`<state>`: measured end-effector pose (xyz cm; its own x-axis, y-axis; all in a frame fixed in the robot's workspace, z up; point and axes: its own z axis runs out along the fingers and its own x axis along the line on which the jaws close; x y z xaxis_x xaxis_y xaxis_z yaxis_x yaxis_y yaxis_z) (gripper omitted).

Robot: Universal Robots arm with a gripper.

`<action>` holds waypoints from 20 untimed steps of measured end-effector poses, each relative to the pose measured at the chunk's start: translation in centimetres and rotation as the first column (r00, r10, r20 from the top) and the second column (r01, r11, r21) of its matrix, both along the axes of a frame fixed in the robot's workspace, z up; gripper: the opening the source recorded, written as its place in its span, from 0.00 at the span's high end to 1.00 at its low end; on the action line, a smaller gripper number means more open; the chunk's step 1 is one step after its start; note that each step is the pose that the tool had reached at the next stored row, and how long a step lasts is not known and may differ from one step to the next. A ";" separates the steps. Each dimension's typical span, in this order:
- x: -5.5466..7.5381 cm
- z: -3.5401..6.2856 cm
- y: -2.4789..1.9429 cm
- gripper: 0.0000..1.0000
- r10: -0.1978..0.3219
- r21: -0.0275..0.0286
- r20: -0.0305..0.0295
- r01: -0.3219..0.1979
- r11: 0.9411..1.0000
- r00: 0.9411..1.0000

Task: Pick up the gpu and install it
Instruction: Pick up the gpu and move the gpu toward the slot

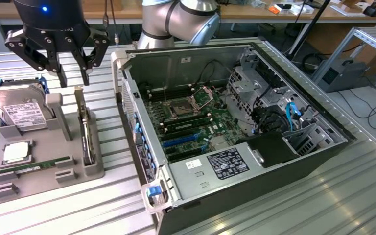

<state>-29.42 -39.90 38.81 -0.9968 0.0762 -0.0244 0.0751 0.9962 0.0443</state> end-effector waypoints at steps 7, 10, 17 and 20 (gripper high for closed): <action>-0.1 -0.09 0.00 0.58 0.000 0.000 0.000 0.000 1.000 1.000; -0.2 -0.14 0.00 0.58 0.000 0.000 0.000 0.000 1.000 1.000; -0.3 -0.31 0.00 0.58 0.000 0.000 0.000 0.000 1.000 1.000; -0.4 -0.37 0.00 0.58 0.000 0.000 0.000 0.000 1.000 1.000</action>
